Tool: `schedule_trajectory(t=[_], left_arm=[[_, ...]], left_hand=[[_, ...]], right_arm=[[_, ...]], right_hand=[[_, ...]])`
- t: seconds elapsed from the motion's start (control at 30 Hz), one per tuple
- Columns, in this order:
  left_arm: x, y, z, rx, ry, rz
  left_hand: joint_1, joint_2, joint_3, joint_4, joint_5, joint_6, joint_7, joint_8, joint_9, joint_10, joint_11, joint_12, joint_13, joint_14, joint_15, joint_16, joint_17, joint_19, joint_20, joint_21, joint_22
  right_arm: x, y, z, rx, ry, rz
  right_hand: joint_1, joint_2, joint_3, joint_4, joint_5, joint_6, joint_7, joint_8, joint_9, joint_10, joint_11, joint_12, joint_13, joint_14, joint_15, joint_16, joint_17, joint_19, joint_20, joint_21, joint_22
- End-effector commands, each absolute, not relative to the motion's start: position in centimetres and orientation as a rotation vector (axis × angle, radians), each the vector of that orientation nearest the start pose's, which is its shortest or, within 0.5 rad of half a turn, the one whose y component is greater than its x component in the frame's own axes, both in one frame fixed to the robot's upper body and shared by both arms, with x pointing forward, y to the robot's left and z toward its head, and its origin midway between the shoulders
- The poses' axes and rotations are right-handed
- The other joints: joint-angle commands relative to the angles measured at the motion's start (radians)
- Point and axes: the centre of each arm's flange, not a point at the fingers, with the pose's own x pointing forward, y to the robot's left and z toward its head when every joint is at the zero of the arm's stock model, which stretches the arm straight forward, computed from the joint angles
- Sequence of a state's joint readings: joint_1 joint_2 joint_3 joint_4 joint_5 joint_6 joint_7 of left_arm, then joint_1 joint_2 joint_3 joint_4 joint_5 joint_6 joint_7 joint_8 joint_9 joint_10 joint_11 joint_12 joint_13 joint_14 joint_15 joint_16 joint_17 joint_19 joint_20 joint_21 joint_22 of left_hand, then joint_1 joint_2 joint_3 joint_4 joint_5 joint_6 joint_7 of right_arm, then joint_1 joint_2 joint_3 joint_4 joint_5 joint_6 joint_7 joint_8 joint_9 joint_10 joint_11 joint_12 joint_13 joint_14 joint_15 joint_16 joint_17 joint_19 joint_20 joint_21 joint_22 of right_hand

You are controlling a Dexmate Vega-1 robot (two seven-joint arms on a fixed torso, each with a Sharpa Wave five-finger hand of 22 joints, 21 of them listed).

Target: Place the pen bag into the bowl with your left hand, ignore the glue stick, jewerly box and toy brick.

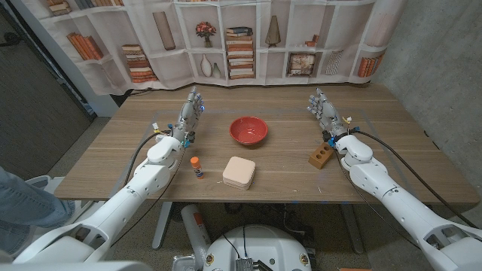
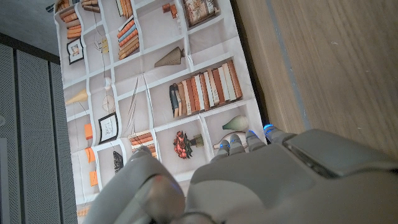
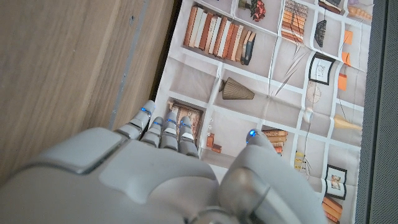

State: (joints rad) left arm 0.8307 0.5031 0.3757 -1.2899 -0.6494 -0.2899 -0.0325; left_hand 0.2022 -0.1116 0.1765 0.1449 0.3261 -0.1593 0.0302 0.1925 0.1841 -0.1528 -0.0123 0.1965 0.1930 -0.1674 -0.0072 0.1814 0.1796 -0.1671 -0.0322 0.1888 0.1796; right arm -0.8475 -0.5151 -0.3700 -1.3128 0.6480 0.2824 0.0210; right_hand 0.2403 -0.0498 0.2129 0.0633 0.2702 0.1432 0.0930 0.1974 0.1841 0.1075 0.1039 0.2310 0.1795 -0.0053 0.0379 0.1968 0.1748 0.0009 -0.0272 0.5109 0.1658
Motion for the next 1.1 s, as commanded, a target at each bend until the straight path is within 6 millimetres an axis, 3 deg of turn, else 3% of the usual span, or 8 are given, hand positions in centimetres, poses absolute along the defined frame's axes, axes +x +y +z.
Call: schedule_trajectory(t=[0.03,0.53,1.1], left_arm=[[65.8,28.6,-2.7,-0.037,-0.572,-0.21],[65.6,28.2,-2.2,-0.018,-0.585,-0.217],[63.9,28.4,-1.3,0.033,-0.612,-0.203]], left_hand=[[0.011,0.003,0.006,-0.002,0.008,-0.011,0.002,0.005,0.003,-0.009,0.002,0.003,0.001,-0.086,0.001,0.004,0.003,-0.109,-0.028,0.007,0.003],[0.015,0.007,0.002,-0.007,0.012,0.01,0.004,0.013,0.003,0.012,0.007,0.012,-0.001,-0.066,0.006,0.011,0.002,-0.106,-0.02,0.01,0.003],[0.023,0.015,0.0,-0.013,0.015,0.034,0.007,0.019,0.003,0.037,0.004,0.02,-0.003,-0.047,0.008,0.014,0.002,-0.097,-0.011,0.013,0.002]], right_arm=[[65.0,-28.8,-3.0,0.023,-0.574,0.198],[65.4,-28.6,-3.3,0.02,-0.565,0.199],[65.4,-29.0,-3.2,0.026,-0.569,0.19]], right_hand=[[0.008,-0.001,0.006,-0.001,0.006,0.01,-0.004,0.005,0.002,0.011,-0.002,0.004,0.005,0.004,0.005,0.005,0.004,0.0,-0.038,0.004,0.006],[0.009,0.001,0.005,-0.003,0.006,0.013,-0.004,0.004,0.002,0.015,-0.002,0.003,0.005,0.006,0.006,0.004,0.005,0.001,-0.037,-0.003,0.006],[0.008,0.004,0.004,-0.004,0.005,0.016,-0.007,0.003,0.002,0.021,-0.001,0.003,0.005,0.011,0.007,0.002,0.006,0.003,-0.036,-0.012,0.006]])
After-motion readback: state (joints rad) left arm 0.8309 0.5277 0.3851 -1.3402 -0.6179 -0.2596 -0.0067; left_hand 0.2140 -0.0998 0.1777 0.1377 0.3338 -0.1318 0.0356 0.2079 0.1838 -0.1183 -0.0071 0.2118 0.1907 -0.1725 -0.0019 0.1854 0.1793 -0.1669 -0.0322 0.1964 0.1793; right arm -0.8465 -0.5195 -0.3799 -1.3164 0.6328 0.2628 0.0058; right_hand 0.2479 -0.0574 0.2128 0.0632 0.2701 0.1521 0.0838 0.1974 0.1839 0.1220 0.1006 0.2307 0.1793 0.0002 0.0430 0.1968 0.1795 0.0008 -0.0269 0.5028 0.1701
